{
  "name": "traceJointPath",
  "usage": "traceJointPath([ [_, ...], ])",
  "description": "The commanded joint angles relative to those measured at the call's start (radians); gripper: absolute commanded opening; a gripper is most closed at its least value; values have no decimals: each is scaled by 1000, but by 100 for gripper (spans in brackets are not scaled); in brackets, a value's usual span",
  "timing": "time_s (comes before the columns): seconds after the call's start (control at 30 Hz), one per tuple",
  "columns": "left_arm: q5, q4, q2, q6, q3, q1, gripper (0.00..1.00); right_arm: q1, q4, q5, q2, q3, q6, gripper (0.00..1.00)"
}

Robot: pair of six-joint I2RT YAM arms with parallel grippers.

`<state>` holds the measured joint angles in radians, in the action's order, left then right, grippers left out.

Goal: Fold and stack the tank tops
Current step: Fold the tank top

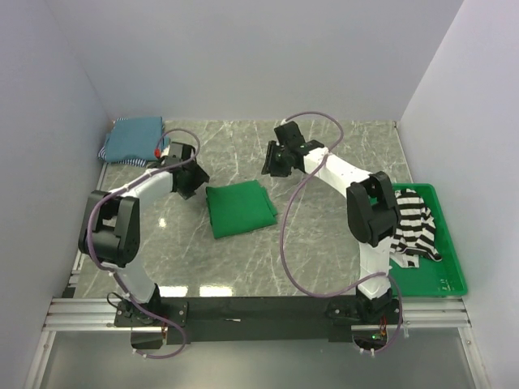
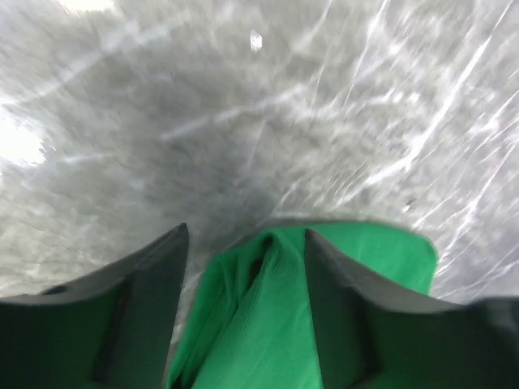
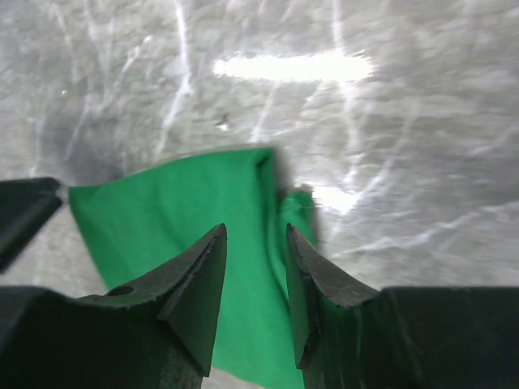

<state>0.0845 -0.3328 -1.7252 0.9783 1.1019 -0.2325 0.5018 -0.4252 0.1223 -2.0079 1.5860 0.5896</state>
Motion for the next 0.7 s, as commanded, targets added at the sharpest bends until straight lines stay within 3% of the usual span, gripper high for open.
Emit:
traceJointPath([
  [0.0, -12, 43, 97, -39, 49, 5, 65, 1, -14, -59, 92, 48, -70, 43],
  [0.17, -27, -2, 222, -20, -86, 5, 67, 73, -40, -185, 195, -82, -114, 43],
  [0.33, -205, 182, 354, -21, -334, -7, 75, 168, -17, -263, 235, -176, -142, 43],
  [0.43, -262, 248, 349, -39, -385, -30, 76, 175, 9, -247, 203, -192, -131, 43],
  [0.67, -151, 169, 217, -3, -361, -57, 70, 173, 31, -273, 84, -153, -119, 43],
])
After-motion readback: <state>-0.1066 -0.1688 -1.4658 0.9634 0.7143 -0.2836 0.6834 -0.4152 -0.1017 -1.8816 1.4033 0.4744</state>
